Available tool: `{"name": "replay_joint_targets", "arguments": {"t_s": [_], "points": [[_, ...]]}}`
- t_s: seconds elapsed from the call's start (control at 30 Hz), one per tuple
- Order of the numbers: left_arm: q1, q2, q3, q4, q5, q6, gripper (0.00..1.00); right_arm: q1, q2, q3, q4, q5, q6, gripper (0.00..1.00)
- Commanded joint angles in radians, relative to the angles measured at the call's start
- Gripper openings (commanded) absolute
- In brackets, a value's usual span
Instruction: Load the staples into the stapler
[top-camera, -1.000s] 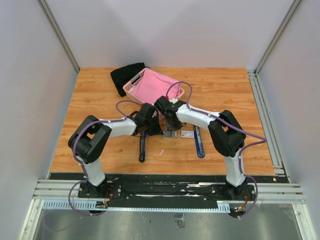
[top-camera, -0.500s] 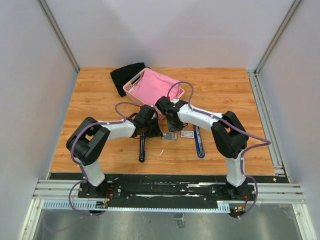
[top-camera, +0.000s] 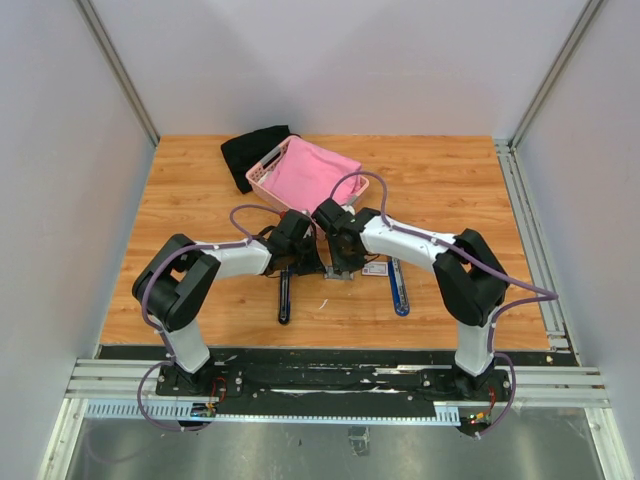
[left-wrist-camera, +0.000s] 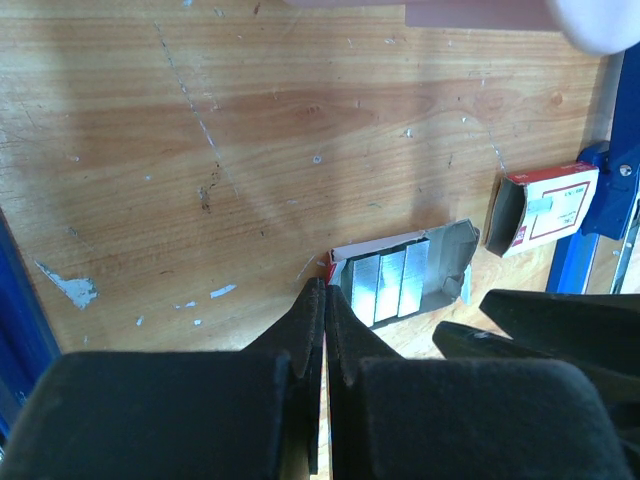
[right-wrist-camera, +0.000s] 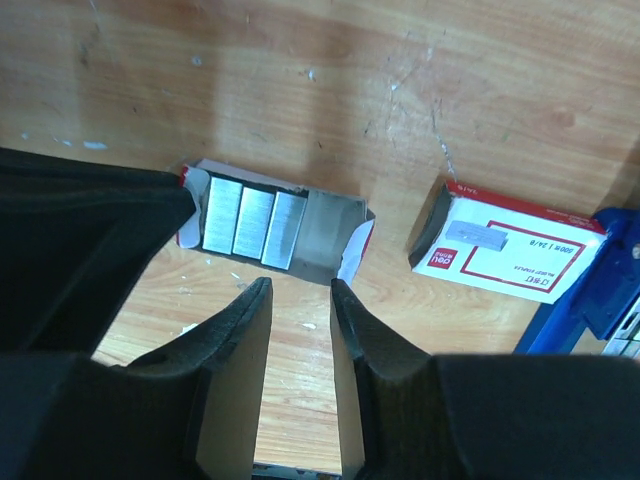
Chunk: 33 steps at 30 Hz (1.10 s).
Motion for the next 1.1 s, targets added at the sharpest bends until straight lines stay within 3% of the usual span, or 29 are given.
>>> {"name": "replay_joint_targets", "arguments": {"t_s": [0.0,1.07], "points": [[-0.007,-0.018,-0.015,-0.031,-0.016,-0.004,0.0,0.018,0.017,-0.029,0.005,-0.026,-0.021,0.32],[-0.007,-0.035,-0.041,-0.017,-0.018,-0.026,0.0,0.061,0.057,-0.075,0.045,-0.002,-0.048,0.36]]}}
